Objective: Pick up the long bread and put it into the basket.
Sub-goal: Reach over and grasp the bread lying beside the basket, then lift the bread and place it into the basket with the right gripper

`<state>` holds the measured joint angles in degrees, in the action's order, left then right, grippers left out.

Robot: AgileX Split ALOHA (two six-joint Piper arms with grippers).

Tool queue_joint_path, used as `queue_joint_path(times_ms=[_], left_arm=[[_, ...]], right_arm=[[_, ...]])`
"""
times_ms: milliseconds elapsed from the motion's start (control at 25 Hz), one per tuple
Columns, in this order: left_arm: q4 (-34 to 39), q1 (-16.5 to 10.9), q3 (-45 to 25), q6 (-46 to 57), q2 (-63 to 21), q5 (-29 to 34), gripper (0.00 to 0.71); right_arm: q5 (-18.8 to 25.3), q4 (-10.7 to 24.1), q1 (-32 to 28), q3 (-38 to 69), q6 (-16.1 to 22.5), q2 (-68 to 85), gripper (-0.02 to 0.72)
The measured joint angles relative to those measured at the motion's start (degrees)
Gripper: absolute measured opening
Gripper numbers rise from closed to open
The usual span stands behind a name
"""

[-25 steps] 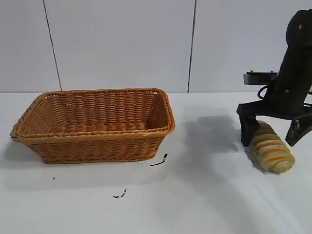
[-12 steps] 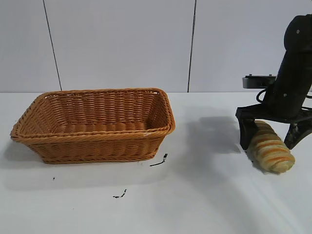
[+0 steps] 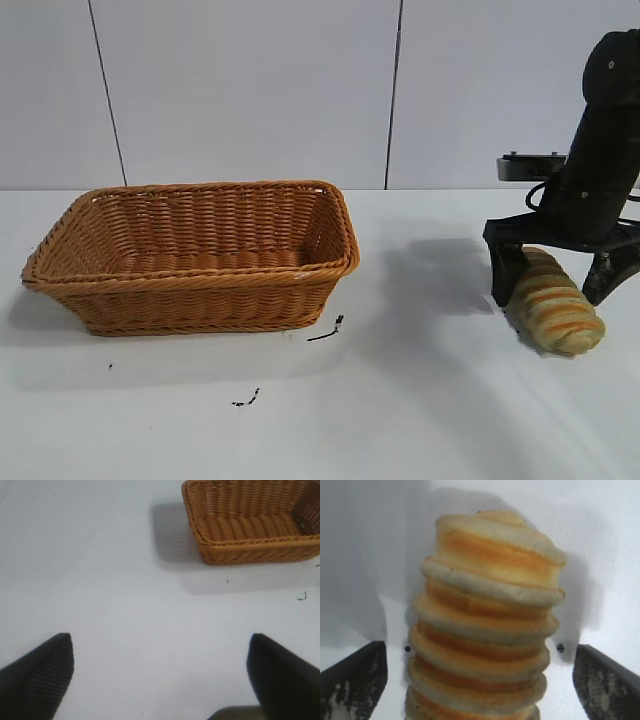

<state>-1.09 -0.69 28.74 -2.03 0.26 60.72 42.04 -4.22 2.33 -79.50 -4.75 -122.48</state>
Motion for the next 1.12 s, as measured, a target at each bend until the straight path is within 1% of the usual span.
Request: queue_joint_path(times_ms=[120,200,240,280,320,480,560,680,880,1000,1120], left_arm=[[0.0,0.0,0.0,0.0,0.0,0.0,0.693],[0.0,0.0,0.0,0.0,0.0,0.0,0.693],[0.0,0.0,0.0,0.0,0.0,0.0,0.693],[0.0,0.0,0.0,0.0,0.0,0.0,0.693],[0.0,0.0,0.0,0.0,0.0,0.0,0.693],[0.0,0.0,0.0,0.0,0.0,0.0,0.693],[0.0,0.0,0.0,0.0,0.0,0.0,0.693],[0.0,0.0,0.0,0.0,0.0,0.0,0.693],[0.0,0.0,0.0,0.0,0.0,0.0,0.693],[0.0,0.0,0.0,0.0,0.0,0.0,0.693],[0.0,0.0,0.0,0.0,0.0,0.0,0.693]], right_arm=[[0.6,0.0,0.0,0.0,0.0,0.0,0.342],[0.8,0.0,0.0,0.0,0.0,0.0,0.223],[0.8,0.0,0.0,0.0,0.0,0.0,0.181],[0.9,0.0,0.0,0.0,0.0,0.0,0.161],[0.9,0.0,0.0,0.0,-0.1,0.1,0.147],[1.8,0.4,0.0,0.0,-0.7,1.7,0.131],[3.2,0.4,0.0,-0.1,-1.1,4.2,0.131],[7.1,0.4,0.0,-1.7,-1.3,8.7,0.129],[15.9,0.7,1.8,-8.9,-2.0,12.4,0.122],[19.3,0.7,4.5,-15.2,-2.9,12.0,0.119],[21.1,1.2,7.4,-22.2,-3.3,9.9,0.119]])
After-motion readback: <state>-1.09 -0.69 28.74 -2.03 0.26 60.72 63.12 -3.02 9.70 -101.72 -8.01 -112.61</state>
